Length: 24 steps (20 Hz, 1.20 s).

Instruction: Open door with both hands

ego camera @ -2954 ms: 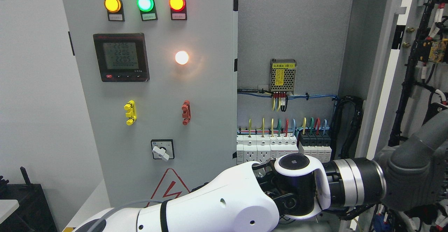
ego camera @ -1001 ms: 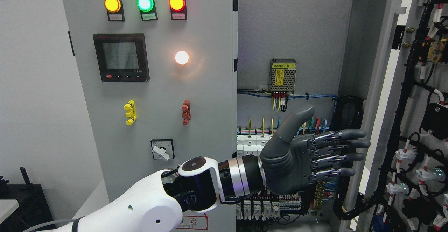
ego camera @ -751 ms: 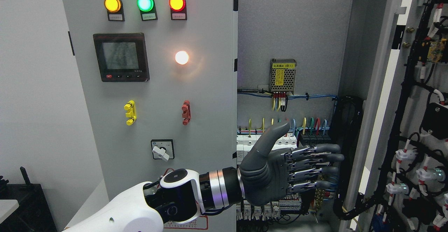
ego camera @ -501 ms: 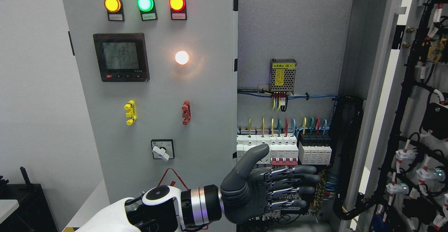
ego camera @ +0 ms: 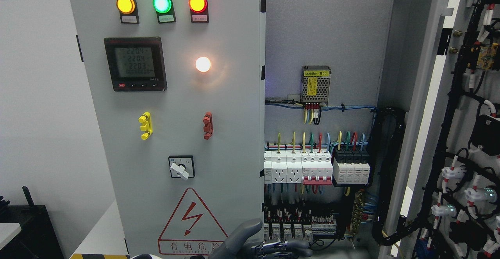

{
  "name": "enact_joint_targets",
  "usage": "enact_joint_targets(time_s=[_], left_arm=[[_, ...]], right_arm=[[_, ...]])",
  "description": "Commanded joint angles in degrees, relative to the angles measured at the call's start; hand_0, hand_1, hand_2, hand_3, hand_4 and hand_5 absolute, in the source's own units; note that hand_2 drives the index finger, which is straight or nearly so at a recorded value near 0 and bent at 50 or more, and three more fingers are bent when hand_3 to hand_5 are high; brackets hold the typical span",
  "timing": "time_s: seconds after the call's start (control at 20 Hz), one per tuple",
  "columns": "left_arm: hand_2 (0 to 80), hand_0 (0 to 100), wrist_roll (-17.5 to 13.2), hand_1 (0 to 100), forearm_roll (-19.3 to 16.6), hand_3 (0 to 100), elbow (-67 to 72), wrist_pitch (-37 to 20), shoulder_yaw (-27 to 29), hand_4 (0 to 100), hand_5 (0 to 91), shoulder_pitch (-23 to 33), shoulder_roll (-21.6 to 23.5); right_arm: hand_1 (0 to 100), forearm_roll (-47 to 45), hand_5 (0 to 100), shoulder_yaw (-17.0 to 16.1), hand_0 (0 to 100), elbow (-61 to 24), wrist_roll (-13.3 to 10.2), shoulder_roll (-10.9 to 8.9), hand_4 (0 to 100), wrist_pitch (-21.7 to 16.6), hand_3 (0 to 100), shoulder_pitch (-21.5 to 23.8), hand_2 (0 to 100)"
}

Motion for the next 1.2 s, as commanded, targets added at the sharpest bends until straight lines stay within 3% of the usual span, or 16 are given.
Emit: enact_joint_targets(time_s=[0.0,0.35,0.6,0.8,1.15], left_arm=[[0.0,0,-0.6,0,-4.8,0,-2.7,-1.2,0.0,4,0.0,7.6,8.1],[0.0,0,-2.4,0,-9.0,0,-2.5,-5.7,0.1,4,0.0,13.9,11.6],[0.0,0,-2.5,0,-18.1,0,-2.0,-12.8,0.0,4,0.0,24.2,13.1],[0.0,0,-2.4,0,-23.0,0,-2.0,-17.4,-0.5,4,0.0,31.1,14.5],[0.0,0,-2.5,0,-25.3,0,3.0,-24.1,-0.5,4,0.0,40.3,16.1]], right_arm=[[0,-0.5,0,0.0,0,0.0,-0.1,0.02,0,0.0,0,0.0,0],[0,-0.5,0,0.0,0,0.0,0.0,0.02,0,0.0,0,0.0,0],[0,-0.5,0,-0.1,0,0.0,-0.1,0.02,0,0.0,0,0.0,0],[0,-0.5,0,-0.1,0,0.0,0.0,0.02,0,0.0,0,0.0,0],[0,-0.5,0,0.0,0,0.0,0.0,0.02,0,0.0,0,0.0,0]])
